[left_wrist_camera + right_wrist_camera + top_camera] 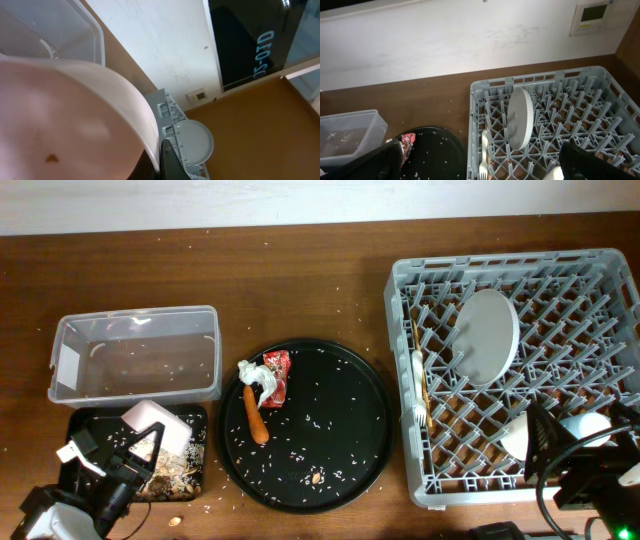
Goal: Sort waste into correct bins and load items into the dishwasher rack
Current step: 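Hand the pink bowl to the right gripper and place it in the rack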
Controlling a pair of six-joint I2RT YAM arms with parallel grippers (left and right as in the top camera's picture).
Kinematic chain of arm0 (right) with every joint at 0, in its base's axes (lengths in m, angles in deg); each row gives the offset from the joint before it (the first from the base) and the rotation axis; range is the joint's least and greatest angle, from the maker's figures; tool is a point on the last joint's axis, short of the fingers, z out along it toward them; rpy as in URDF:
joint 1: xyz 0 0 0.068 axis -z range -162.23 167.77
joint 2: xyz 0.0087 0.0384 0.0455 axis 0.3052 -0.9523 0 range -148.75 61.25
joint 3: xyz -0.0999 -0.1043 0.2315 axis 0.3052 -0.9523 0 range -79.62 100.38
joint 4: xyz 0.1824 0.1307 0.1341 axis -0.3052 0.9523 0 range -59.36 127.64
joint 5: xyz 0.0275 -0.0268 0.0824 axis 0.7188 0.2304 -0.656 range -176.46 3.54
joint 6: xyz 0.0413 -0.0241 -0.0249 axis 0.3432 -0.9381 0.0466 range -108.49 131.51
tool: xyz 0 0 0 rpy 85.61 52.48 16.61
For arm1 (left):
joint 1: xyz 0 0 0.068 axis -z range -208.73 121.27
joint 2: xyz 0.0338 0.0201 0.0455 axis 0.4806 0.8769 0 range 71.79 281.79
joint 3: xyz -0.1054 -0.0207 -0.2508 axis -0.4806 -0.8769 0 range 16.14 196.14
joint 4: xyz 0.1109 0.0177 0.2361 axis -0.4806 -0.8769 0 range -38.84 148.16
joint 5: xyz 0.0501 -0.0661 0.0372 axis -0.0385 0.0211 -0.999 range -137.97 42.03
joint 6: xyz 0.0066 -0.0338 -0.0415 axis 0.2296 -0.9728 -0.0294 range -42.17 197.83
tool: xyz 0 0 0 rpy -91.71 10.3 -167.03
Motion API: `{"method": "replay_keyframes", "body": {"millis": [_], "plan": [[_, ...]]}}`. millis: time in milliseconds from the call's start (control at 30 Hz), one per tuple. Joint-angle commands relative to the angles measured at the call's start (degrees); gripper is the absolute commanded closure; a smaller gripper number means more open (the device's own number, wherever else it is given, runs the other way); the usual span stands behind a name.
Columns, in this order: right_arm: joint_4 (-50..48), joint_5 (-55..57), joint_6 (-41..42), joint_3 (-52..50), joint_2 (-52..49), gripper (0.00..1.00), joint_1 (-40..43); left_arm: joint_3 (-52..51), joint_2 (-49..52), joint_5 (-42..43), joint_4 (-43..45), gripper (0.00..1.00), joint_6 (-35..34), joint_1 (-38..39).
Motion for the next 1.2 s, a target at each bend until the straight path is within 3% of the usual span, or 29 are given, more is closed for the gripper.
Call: {"method": "replay_keyframes", "body": {"millis": [0, 33, 67, 100, 167, 233, 333, 500, 600, 700, 733, 767, 800, 933, 1067, 1167], "plan": [[-0.2, 0.28, 0.28, 0.11, 0.0, 0.01, -0.26, 0.85, -0.79, 3.82, -3.26, 1.0, -0.59, -0.57], [-0.24, 0.31, 0.26, 0.11, 0.0, 0.01, -0.26, 0.98, -0.94, -2.56, 0.09, 1.0, 6.8, -0.59], [-0.44, 0.31, 0.26, 0.11, 0.0, 0.01, -0.26, 1.05, -0.87, -3.58, -1.07, 1.0, 0.26, -0.57], [-0.46, 0.31, 0.28, 0.11, 0.0, 0.01, -0.26, 1.05, -0.98, -3.21, -3.48, 1.0, -1.44, -0.57], [-0.46, 0.28, 0.28, 0.11, 0.0, 0.01, -0.26, 1.16, -1.07, -2.4, -2.03, 1.0, 5.09, -0.59], [-0.57, 0.28, 0.28, 0.11, 0.0, 0.01, -0.26, 2.6, -1.07, -1.73, -4.46, 1.0, 3.17, -0.28], [-0.81, 0.28, 0.28, 0.11, 0.0, 0.01, -0.26, 9.79, -1.68, -5.77, -9.6, 1.0, 5.77, 2.56], [-0.83, 0.28, 0.28, 0.11, 0.0, 0.01, -0.26, 23.43, -2.51, -8.63, -12.83, 1.0, 4.59, 12.74], [-0.83, 0.26, 0.31, 0.11, 0.0, 0.01, -0.26, 26.36, -2.51, -5.75, -7.67, 1.0, -2.97, 22.62], [-0.63, 0.04, 0.31, 0.11, 0.0, 0.01, -0.26, 26.88, -2.51, -4.61, 4.13, 1.0, -14.14, 33.07], [-0.61, 0.04, 0.31, 0.11, 0.0, 0.01, -0.26, 26.88, -2.49, -7.04, 10.97, 1.0, -21.44, 37.16], [-0.63, 0.04, 0.31, 0.11, 0.0, 0.01, -0.26, 26.88, -2.45, -10.8, 16.76, 1.0, -28.7, 40.24], [-0.68, 0.07, 0.31, 0.11, 0.0, 0.01, -0.26, 26.88, -2.45, -18.1, 27.74, 1.0, -42.18, 45.68], [-0.66, 0.04, 0.31, 0.11, 0.0, 0.01, -0.26, 26.88, -1.97, -32.04, 55.65, 1.0, -64.76, 65.4], [-0.63, 0.04, 0.31, 0.11, 0.0, 0.01, -0.26, 26.88, 4.39, -44.52, 72.89, 1.0, -74.03, 81.94], [-0.39, 0.04, 0.31, 0.11, 0.0, 0.01, -0.26, 26.88, 12.22, -46.8, 86.53, 1.0, -76.72, 90.29]]}}
